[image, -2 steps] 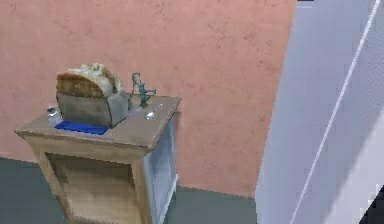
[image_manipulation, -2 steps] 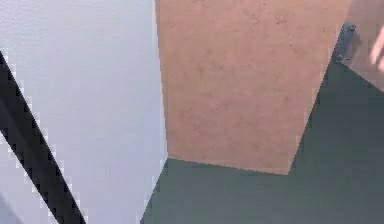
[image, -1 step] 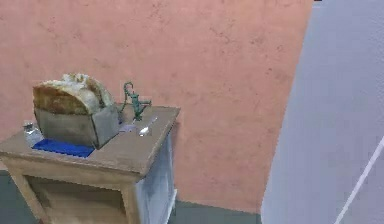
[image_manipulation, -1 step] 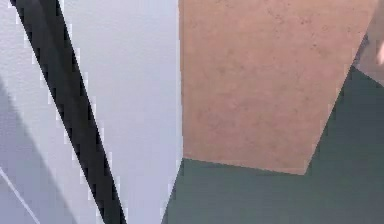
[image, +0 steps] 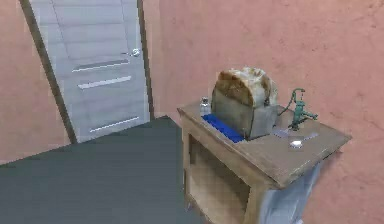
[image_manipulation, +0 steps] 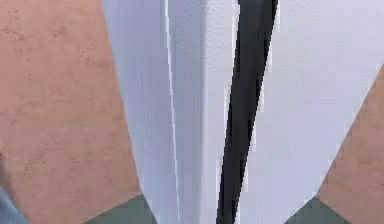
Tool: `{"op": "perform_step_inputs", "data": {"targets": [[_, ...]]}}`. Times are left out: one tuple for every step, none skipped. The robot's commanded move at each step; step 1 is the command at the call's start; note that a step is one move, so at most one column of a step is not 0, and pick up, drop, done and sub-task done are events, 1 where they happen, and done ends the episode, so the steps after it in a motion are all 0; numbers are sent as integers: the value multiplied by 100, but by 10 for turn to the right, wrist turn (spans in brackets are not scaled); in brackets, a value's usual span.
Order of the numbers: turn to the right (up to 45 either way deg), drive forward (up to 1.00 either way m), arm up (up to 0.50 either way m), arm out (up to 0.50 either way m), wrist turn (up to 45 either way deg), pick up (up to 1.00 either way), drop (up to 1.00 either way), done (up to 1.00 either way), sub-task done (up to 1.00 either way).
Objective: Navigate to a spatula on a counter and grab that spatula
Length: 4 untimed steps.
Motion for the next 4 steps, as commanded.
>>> {"op": "perform_step_inputs", "data": {"targets": [[-450, 0, 0, 0, 0, 0, 0, 0, 0], [-120, 0, 0, 0, 0, 0, 0, 0, 0], [-30, 0, 0, 0, 0, 0, 0, 0, 0], [450, 0, 0, 0, 0, 0, 0, 0, 0]]}}
